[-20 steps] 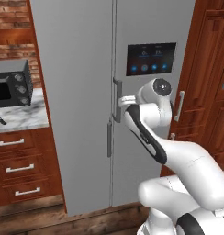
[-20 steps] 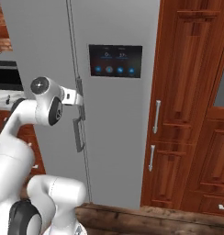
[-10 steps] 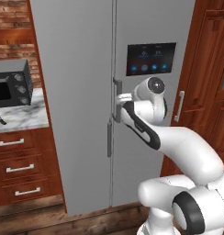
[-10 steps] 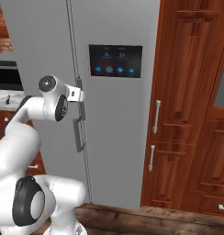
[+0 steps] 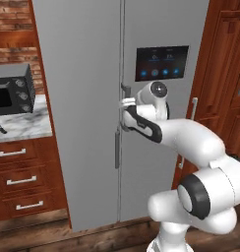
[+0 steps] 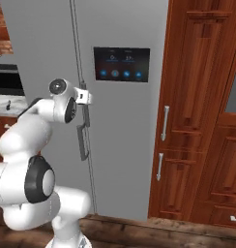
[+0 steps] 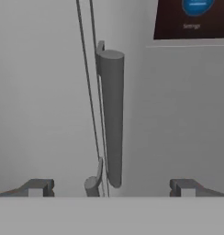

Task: Retrieve the sausage and cheese from the fridge and place them on the cutting board on the counter.

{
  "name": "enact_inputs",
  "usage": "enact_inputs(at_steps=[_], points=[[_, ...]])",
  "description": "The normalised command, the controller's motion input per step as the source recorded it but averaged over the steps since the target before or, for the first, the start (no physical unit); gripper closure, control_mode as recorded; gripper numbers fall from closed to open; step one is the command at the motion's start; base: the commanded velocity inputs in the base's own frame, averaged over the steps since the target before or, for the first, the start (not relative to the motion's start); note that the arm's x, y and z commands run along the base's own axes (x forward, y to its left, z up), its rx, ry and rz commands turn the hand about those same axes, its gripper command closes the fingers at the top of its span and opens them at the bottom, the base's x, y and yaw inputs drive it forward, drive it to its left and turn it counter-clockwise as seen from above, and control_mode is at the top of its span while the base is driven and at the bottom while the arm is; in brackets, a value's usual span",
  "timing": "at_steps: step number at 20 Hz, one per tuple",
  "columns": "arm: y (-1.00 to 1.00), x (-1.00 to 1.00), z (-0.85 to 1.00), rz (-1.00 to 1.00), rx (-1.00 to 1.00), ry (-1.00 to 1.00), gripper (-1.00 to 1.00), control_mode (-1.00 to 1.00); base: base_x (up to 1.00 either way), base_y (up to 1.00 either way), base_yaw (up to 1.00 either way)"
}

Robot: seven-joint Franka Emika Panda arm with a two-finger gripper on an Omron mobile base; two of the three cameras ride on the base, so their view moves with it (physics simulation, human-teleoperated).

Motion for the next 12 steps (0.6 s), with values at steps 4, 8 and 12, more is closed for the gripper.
enact_inputs(at_steps=[4,8,12], points=[[0.18,0.51,-0.13,0.06,0.0,0.08,-1.0,-1.0,0.0,0.0,0.0],[0.06,0.46,-0.13,0.05,0.0,0.03,-1.0,-1.0,0.0,0.0,0.0],[-0.04,0.47,-0.09,0.04,0.0,0.0,-1.0,-1.0,0.0,0.0,0.0]])
